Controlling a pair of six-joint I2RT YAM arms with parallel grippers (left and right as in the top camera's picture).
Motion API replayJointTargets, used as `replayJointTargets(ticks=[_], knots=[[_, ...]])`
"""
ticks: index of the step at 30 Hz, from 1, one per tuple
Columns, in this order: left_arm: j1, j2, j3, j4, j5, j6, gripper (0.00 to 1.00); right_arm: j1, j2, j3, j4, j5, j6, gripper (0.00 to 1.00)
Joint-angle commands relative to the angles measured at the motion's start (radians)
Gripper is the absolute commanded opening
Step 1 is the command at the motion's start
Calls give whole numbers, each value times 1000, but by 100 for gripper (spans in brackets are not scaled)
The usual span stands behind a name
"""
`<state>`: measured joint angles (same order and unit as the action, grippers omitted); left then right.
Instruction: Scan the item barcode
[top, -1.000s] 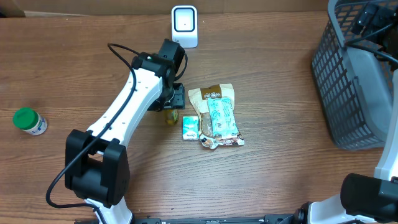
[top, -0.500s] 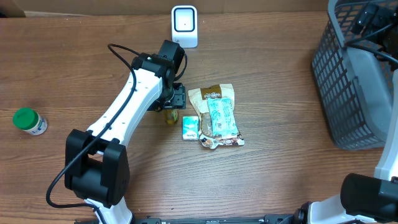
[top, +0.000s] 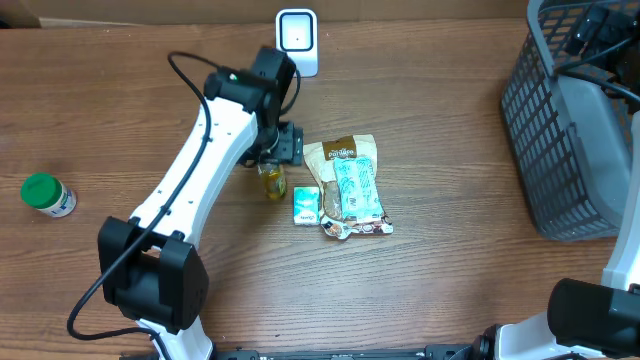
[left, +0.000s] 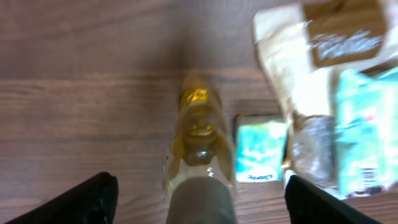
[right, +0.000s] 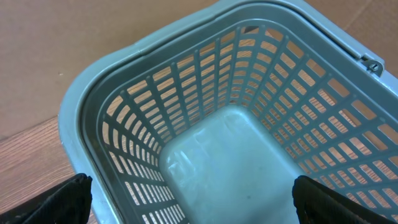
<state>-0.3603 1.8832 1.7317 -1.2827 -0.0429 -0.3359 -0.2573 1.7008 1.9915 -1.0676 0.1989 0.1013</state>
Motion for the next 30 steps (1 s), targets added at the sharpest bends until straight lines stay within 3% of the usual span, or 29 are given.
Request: replayJointTargets(ticks=[1,17,24,30], knots=[[1,1,63,-5,-19,26,91,0,-10,18,3,10,4,100],[-25,2,45,-70,-9,-3,94,0,-10,18,4,10,3,100],[-32,2,-24,29,-48,1,93,0,-10,18,3,10,4,100],[-29,2,-26,86,-49,112,97,0,-10,18,3,10,4,100]])
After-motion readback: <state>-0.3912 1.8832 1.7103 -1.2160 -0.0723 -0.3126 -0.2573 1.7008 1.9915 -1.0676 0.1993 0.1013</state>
